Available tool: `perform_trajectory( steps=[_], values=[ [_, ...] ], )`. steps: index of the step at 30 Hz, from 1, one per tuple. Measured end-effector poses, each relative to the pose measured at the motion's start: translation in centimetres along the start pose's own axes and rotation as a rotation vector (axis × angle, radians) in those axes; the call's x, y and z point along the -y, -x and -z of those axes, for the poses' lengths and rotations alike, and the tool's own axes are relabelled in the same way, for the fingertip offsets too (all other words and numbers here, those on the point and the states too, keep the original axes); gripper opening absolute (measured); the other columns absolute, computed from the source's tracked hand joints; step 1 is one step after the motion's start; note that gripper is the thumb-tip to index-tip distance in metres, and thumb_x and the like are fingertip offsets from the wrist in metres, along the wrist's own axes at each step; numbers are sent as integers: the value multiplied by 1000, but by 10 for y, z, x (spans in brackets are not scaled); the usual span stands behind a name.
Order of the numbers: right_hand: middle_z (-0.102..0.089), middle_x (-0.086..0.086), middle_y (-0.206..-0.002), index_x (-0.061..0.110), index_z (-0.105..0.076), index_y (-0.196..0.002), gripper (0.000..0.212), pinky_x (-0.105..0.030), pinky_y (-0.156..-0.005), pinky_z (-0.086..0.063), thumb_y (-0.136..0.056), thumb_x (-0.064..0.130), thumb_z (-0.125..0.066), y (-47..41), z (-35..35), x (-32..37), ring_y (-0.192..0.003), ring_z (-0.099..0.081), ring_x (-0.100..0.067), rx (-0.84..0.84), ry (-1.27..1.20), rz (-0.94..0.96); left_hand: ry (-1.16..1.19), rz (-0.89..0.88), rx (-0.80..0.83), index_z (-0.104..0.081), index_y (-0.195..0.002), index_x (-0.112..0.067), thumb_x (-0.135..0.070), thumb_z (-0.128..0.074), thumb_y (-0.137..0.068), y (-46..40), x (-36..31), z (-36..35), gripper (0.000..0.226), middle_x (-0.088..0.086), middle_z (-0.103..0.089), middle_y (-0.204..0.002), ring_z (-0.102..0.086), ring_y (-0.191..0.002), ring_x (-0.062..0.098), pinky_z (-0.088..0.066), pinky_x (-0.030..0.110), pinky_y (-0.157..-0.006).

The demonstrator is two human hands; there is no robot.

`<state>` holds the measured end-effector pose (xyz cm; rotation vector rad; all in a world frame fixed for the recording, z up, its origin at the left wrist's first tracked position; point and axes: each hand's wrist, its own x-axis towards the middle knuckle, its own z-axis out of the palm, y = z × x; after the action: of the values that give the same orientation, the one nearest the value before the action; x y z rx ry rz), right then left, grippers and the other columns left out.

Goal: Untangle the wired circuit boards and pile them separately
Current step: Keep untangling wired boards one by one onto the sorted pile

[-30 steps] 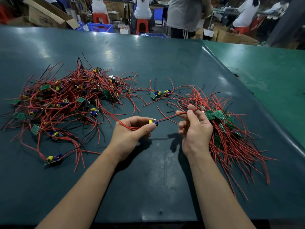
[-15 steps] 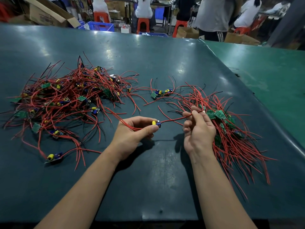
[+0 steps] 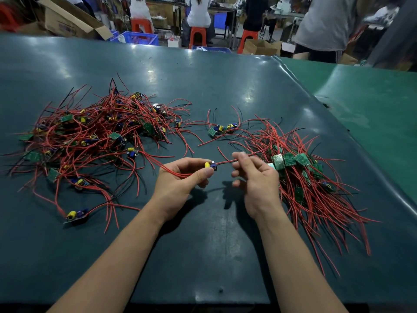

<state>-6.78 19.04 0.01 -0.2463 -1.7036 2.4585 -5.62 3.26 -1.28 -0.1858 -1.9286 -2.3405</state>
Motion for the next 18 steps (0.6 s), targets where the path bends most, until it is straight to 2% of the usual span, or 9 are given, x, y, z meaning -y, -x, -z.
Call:
perform_trajectory(
  steps=[4, 7, 10, 12, 14, 15, 17, 18],
  values=[
    [-63, 3, -63, 10, -71, -80, 21, -18, -38, -40, -97, 13, -59, -8, 7, 1, -47, -51, -5, -220, -125, 116, 106, 0, -27, -78, -86, -15, -16, -76, -71, -3, 0, 4, 15, 3, -71, -75, -57, -59, 14, -50, 21, -61],
    [-59, 2, -65, 15, -70, -82, 21, -22, -38, -42, -99, 16, -57, -8, 8, -2, -47, -49, -6, -328, -5, 265, 89, -23, -30, -78, -88, -15, -19, -78, -74, -5, 2, 5, 15, 2, -69, -75, -55, -62, 15, -48, 19, -63],
    [-63, 4, -62, 21, -69, -83, 22, -23, -38, -46, -100, 18, -55, -5, 5, -7, -44, -55, -9, -349, 219, 394, 117, -36, -97, -76, -89, -14, -22, -77, -73, -6, 2, 7, 19, 1, -68, -74, -55, -62, 14, -47, 18, -63],
    [-69, -6, -72, 17, -71, -94, 16, -20, -39, -47, -100, 17, -55, -4, 3, -12, -46, -59, -12, -351, 316, 434, 145, -31, -147, -76, -87, -15, -19, -75, -73, -8, 2, 8, 15, 0, -68, -72, -56, -62, 14, -47, 17, -61],
    [-70, -15, -86, 13, -67, -116, 20, -19, -42, -49, -99, 13, -56, -5, 3, -14, -48, -60, -10, -342, 314, 430, 166, -32, -158, -77, -85, -16, -19, -75, -73, -9, 2, 9, 13, 0, -68, -73, -56, -62, 13, -48, 17, -61],
    [-69, -14, -86, 12, -63, -125, 27, -20, -43, -50, -99, 11, -55, -6, 3, -15, -47, -60, -8, -339, 294, 411, 166, -39, -149, -78, -85, -16, -19, -75, -73, -8, 2, 9, 13, 1, -68, -73, -56, -62, 13, -48, 17, -61],
    [-67, -11, -78, 12, -62, -127, 31, -19, -43, -49, -98, 6, -55, -6, 4, -13, -45, -59, -7, -330, 230, 357, 134, -56, -147, -77, -85, -16, -20, -75, -74, -8, 4, 8, 13, -1, -70, -75, -58, -64, 11, -49, 17, -63],
    [-66, -9, -74, 14, -65, -119, 26, -20, -41, -48, -97, 4, -56, -6, 5, -13, -44, -58, -7, -313, 200, 315, 112, -66, -167, -77, -86, -17, -22, -74, -74, -8, 4, 7, 13, -3, -72, -77, -60, -67, 10, -49, 17, -65]
  ],
)
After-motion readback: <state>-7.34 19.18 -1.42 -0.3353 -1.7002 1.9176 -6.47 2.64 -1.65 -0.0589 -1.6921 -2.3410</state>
